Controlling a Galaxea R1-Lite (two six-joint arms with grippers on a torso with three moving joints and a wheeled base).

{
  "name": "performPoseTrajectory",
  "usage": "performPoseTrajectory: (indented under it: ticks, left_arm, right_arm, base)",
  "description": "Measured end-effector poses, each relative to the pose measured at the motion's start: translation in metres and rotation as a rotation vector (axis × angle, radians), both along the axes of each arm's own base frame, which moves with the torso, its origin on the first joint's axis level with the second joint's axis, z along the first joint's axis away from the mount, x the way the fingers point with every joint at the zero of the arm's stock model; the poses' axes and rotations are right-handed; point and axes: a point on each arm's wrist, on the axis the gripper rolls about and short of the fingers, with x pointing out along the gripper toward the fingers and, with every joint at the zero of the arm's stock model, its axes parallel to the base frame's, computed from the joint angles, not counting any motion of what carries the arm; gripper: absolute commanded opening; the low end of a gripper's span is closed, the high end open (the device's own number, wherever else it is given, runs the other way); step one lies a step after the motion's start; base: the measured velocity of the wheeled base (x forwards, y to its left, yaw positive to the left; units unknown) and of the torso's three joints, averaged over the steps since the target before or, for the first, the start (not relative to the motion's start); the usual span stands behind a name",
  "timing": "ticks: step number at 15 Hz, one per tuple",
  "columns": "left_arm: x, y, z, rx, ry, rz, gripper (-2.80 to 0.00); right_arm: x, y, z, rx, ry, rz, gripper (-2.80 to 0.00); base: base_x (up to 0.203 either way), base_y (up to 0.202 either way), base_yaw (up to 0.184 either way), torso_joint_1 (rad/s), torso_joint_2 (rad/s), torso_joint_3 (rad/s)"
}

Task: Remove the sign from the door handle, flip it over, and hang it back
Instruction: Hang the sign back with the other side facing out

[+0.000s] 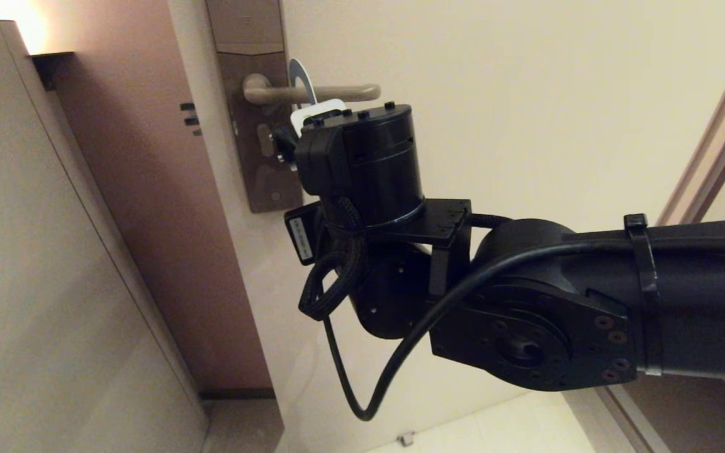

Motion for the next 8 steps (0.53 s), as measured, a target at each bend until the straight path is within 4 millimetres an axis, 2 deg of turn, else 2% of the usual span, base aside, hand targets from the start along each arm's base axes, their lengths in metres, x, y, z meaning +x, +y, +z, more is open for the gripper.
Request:
performPoseTrajectory:
  ticks: [8]
  left_arm:
    - [0.0, 0.0, 0.0, 0.0, 0.0, 0.0, -2.8]
  right_arm:
    - [0.003, 0.014, -0.011, 0.053, 0.031, -0.001, -2.8]
  base:
    - [0.0, 0.0, 0.0, 0.0, 0.0, 0.0]
